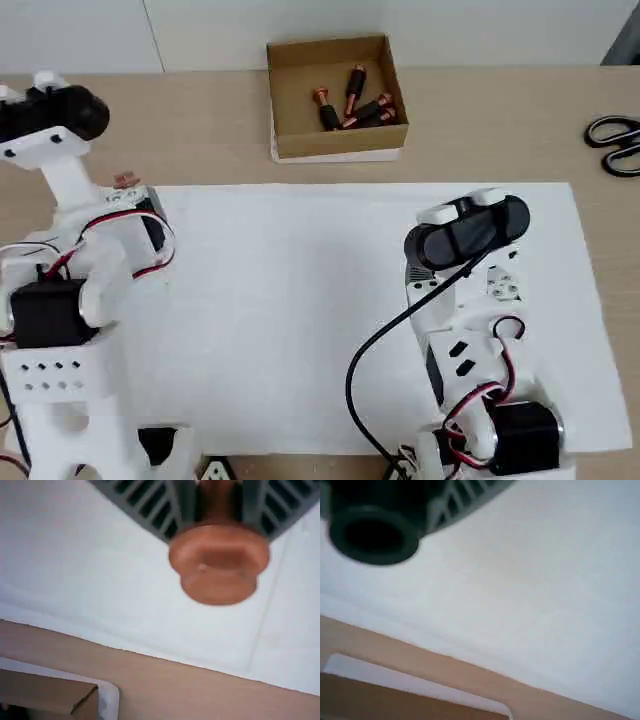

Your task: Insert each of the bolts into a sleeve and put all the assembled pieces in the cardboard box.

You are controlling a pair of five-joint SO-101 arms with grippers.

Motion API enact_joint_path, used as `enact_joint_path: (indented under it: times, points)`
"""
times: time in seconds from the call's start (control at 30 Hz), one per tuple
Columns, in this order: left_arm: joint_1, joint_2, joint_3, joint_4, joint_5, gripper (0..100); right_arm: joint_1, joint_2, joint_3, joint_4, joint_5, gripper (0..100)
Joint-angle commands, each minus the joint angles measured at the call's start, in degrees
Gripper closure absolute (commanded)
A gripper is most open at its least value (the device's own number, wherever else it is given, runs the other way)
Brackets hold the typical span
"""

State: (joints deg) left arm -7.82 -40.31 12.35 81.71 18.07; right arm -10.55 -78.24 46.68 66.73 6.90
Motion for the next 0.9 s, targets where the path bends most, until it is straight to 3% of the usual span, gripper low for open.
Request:
enact_joint_path:
  times: [0.0,0.57,0.87]
  points:
    - [0.4,-1.0,-2.2,-2.1,0.4,100,0.0,-0.1,-0.3,-1.7,-0.8,99.5]
    - [0.4,-1.0,-2.1,-2.1,0.4,100,0.0,-0.5,-0.3,-1.6,-0.8,99.5]
    - [0.4,-1.0,-2.2,-3.5,0.4,100,-6.0,-0.5,-0.3,-1.9,-0.9,99.4]
